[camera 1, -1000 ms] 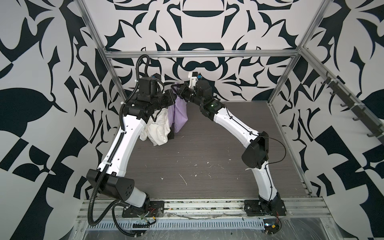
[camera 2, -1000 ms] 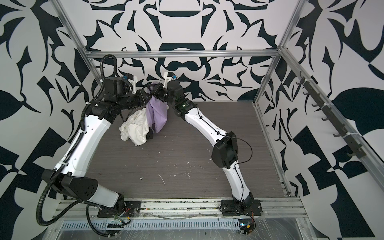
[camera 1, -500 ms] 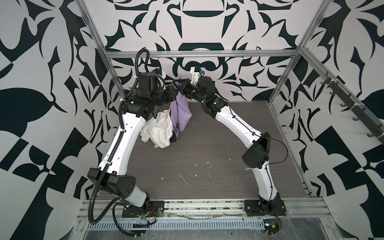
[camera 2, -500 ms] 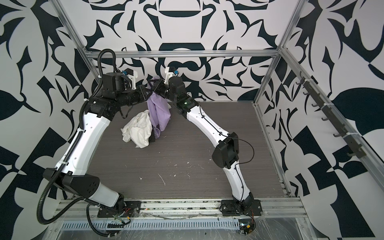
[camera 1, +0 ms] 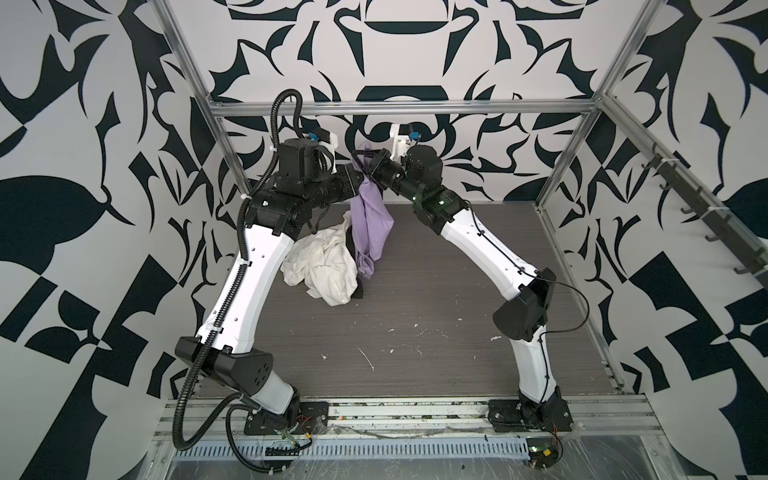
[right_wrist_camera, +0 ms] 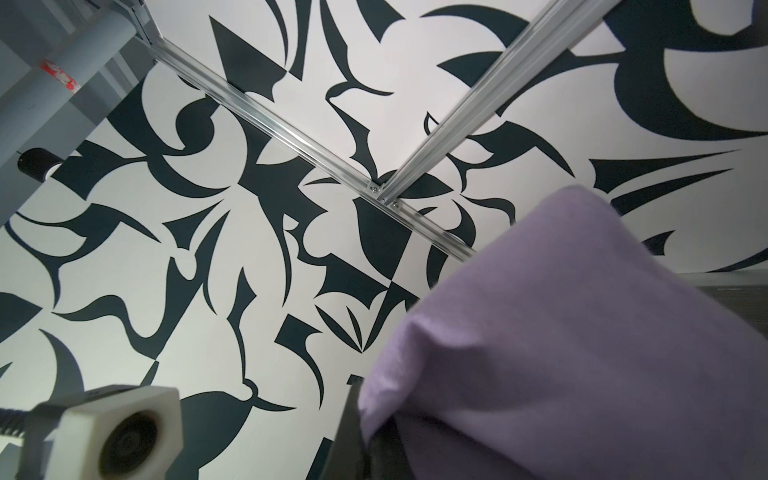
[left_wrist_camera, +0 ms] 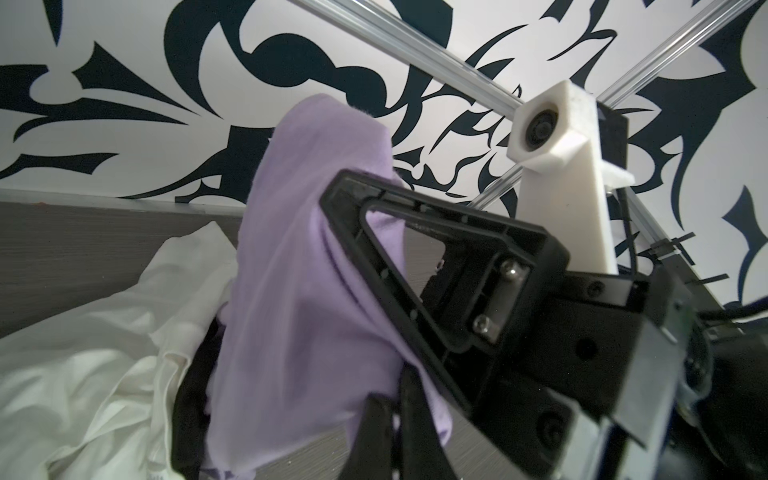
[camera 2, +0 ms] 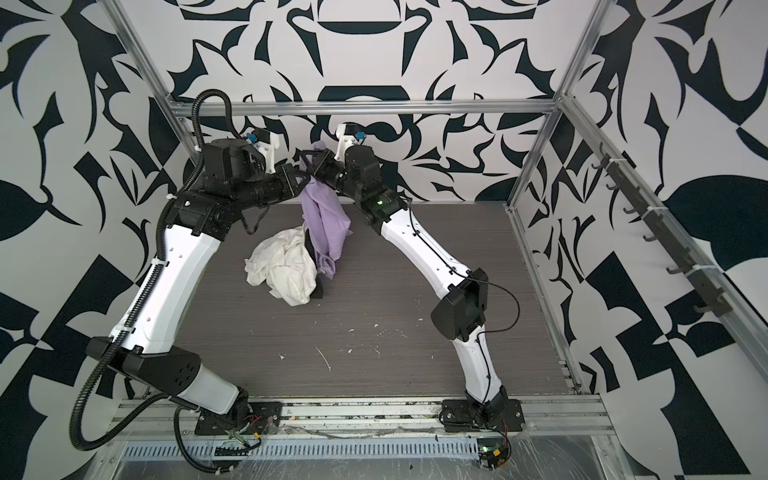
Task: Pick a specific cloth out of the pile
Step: 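Lift the lavender cloth clear of the white shirt with both grippers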
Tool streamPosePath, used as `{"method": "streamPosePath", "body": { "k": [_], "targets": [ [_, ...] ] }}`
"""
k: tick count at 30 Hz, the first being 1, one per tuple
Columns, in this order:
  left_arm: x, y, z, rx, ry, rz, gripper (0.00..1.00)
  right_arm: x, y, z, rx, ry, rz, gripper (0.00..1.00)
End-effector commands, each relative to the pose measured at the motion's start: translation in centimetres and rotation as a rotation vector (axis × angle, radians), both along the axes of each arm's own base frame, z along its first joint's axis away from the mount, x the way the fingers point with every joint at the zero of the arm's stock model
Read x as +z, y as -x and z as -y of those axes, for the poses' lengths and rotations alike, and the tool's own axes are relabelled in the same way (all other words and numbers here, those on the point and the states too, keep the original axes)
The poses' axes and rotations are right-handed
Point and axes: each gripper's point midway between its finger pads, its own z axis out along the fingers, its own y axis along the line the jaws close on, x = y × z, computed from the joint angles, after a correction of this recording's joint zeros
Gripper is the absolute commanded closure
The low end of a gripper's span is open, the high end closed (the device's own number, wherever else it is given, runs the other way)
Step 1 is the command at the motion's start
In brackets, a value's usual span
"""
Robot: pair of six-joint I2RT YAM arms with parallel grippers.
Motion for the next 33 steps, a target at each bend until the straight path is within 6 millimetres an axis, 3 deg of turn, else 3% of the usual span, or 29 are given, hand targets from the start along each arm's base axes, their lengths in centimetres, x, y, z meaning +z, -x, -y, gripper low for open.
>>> {"method": "streamPosePath", "body": {
  "k": [1,15,26,33],
  "targets": [
    [3.4,0.7,1.3,-0.055,0.034,0.111,1.00,5.6,2.8,1.4,0.018,-0.074,0.125,1.00],
    [4.2,1.1,4.2,-0.116,0.043,0.131,1.00,5.2,3.3,3.6,-0.022,-0.053,0.132,1.00],
    [4.4,1.6,5.4,-0.145,0.061,0.130,1.00,3.4,3.6,5.9,-0.058,-0.020,0.120,1.00],
    [4.3,2.2,6.5,-0.179,0.075,0.122,1.00,2.6,3.8,7.9,-0.084,-0.015,0.121,0.82]
  ]
}}
